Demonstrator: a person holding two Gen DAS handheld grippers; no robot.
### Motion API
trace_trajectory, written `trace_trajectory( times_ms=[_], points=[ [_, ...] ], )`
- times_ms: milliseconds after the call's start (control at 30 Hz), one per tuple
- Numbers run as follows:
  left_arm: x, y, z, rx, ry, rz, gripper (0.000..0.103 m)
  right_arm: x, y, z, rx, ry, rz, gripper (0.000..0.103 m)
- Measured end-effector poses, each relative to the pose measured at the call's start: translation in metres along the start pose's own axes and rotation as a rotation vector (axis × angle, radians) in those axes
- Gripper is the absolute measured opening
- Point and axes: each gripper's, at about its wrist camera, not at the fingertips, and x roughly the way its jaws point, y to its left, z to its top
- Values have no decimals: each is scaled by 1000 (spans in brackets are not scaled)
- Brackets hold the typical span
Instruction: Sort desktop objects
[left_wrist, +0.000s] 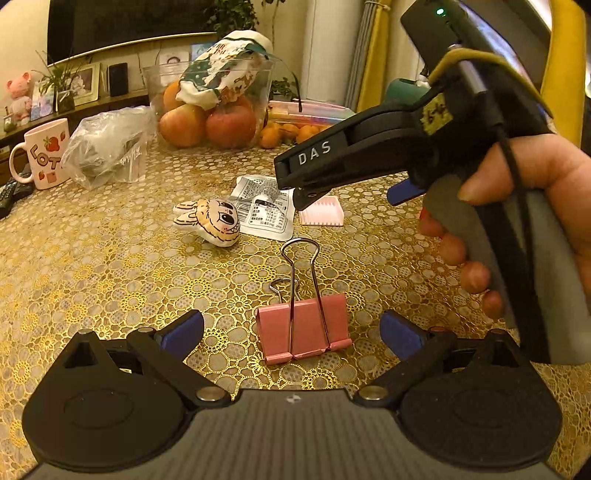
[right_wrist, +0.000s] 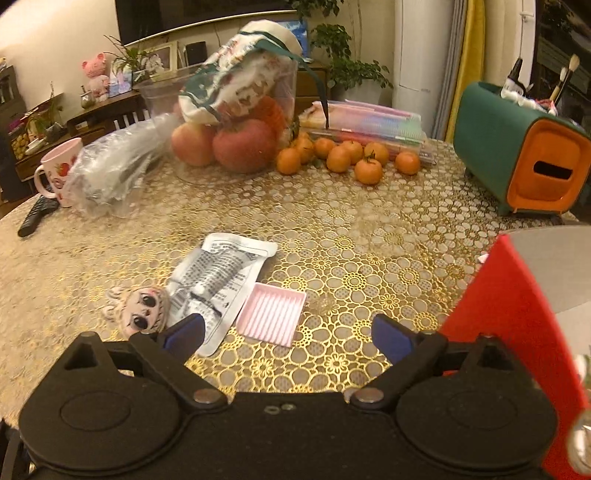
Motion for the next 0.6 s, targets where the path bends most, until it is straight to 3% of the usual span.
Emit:
trace_trajectory(
  times_ms=[200,600],
  points=[
    [7,0,0,-1,4,16,101,14,0,2,-10,8,-12,90],
    [7,-6,-1,41,-14,69,85,24,0,5,17,17,-15,77]
  ],
)
